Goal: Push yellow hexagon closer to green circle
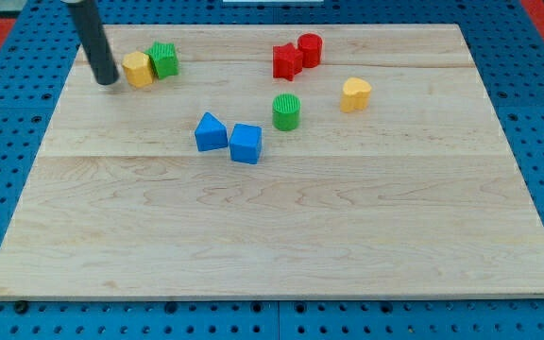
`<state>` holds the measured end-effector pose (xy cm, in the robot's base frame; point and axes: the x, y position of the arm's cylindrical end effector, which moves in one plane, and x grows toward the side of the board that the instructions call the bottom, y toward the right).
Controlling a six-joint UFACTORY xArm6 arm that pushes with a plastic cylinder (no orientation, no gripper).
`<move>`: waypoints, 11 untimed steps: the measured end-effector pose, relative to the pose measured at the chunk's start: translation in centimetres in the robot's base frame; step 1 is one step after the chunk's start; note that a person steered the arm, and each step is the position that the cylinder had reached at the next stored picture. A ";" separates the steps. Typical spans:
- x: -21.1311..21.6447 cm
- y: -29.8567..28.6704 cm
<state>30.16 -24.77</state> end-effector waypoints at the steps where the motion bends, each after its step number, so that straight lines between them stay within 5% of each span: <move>1: -1.8 -3.2; 11: 2.3 22.5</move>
